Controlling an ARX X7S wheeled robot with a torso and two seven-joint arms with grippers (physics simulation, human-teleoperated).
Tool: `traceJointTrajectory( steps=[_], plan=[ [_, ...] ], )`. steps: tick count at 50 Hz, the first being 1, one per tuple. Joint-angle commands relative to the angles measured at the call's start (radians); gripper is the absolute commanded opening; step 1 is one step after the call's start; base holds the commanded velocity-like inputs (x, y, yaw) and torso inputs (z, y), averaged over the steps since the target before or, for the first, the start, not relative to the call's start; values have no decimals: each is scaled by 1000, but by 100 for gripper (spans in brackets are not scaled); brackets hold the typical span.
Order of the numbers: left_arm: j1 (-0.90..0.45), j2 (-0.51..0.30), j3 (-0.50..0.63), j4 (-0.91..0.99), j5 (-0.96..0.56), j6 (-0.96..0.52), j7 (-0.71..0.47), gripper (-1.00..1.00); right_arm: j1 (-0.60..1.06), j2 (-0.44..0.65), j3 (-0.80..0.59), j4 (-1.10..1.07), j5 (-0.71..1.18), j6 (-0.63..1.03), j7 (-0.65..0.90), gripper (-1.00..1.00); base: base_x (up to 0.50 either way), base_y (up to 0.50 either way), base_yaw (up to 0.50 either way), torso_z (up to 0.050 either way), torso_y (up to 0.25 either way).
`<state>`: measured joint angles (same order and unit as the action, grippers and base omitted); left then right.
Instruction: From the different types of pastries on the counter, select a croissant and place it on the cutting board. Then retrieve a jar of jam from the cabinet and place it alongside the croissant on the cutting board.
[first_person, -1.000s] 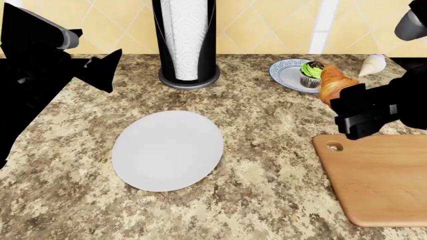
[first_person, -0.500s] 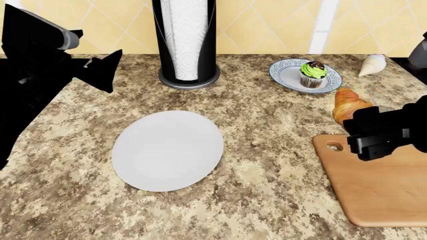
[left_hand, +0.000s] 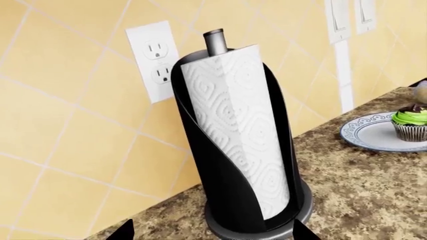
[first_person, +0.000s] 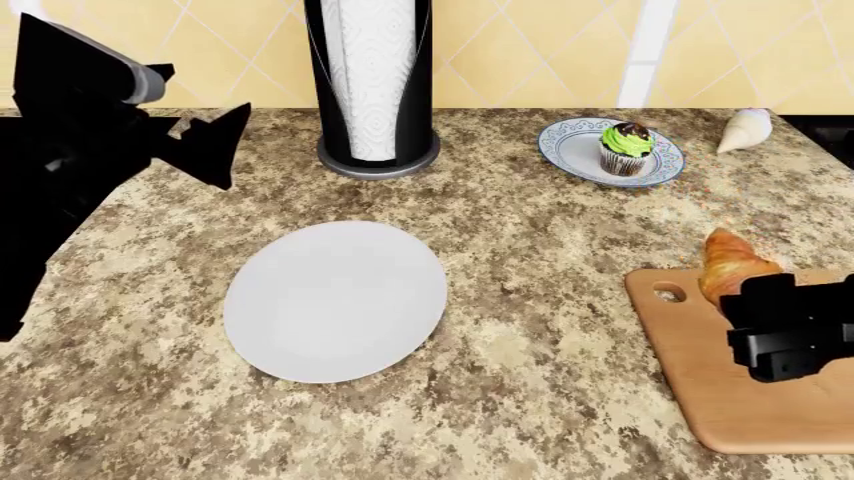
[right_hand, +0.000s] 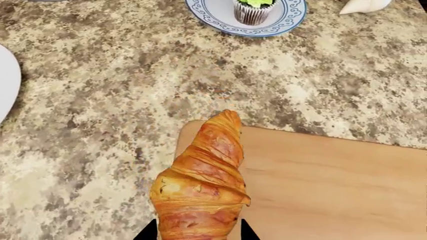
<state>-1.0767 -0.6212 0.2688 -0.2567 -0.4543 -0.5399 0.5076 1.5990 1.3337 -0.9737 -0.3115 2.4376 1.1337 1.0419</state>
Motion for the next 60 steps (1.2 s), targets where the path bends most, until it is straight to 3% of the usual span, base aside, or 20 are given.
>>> traceJointTrajectory(
  steps=[1, 37, 38, 53, 60],
  plan=[
    [3, 1, 2, -6, 0, 5, 2, 100, -47, 61, -7, -40, -15, -32, -24, -100, 0, 0, 0, 0, 0],
    [1, -4, 2, 8, -6, -4, -8, 100, -96, 103, -22, -23, -57, -39, -50, -100, 0, 0, 0, 0, 0],
    [2, -4, 2, 9, -6, -4, -8, 100, -96, 102, -22, -21, -58, -37, -50, 100, 0, 0, 0, 0, 0],
    [0, -3, 1, 1, -7, 2, -8, 100, -76, 78, -16, 8, -49, -4, -22, 100, 0, 0, 0, 0, 0],
    [-1, -4, -3, 5, -13, -2, -9, 100, 12, 37, 11, 58, -4, 64, 56, 100, 0, 0, 0, 0, 0]
  ],
)
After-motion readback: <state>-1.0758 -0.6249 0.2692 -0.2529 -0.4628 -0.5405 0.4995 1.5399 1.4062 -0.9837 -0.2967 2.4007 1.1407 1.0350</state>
